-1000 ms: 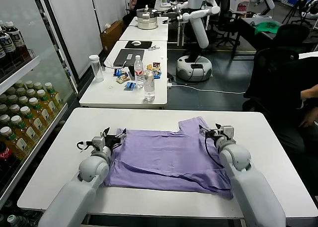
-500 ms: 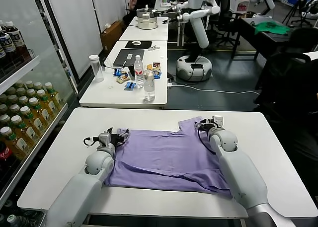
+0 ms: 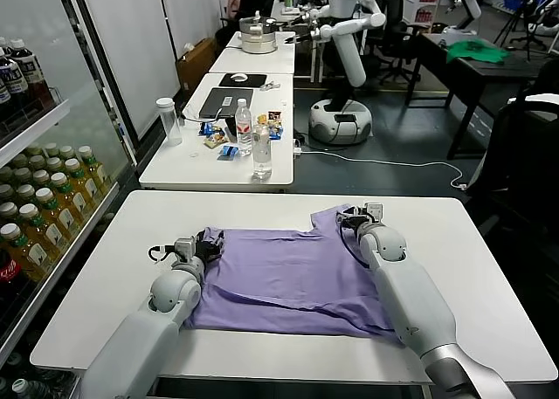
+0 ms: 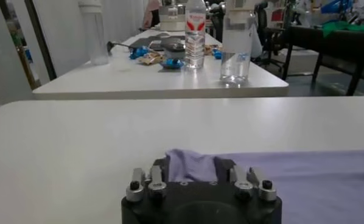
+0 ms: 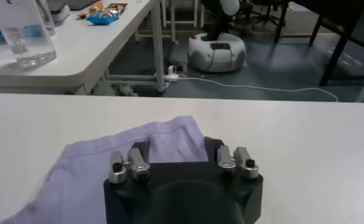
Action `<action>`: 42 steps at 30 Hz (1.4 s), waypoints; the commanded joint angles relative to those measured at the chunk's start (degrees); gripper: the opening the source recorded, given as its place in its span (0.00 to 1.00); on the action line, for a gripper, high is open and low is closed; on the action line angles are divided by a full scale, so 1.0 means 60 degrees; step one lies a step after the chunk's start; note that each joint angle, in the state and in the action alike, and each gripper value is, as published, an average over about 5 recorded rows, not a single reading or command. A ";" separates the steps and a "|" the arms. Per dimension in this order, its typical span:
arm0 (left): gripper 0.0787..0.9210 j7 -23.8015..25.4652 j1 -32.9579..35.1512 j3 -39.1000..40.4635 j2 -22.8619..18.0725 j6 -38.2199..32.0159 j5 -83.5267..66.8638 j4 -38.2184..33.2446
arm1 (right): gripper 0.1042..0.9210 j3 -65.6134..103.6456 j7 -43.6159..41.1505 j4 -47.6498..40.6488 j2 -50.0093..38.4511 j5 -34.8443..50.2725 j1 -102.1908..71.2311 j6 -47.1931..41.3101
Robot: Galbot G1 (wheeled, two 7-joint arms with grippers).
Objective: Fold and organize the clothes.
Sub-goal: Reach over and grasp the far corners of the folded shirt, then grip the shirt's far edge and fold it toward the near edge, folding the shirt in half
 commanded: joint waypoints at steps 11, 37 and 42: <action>0.12 0.0281 0.0485 -0.0325 0.0143 -0.0601 -0.1176 -0.0811 | 0.10 -0.0133 -0.0078 0.2065 -0.0479 0.0226 -0.0863 -0.0058; 0.04 0.0251 0.4205 -0.1580 0.1592 -0.0313 -0.1902 -0.5189 | 0.01 0.3023 0.0535 0.9604 -0.2299 0.1156 -0.6939 -0.0085; 0.03 0.0256 0.4395 -0.1624 0.1708 -0.0157 -0.1774 -0.5222 | 0.01 0.3759 0.0489 1.0344 -0.2203 0.0915 -0.8214 -0.0078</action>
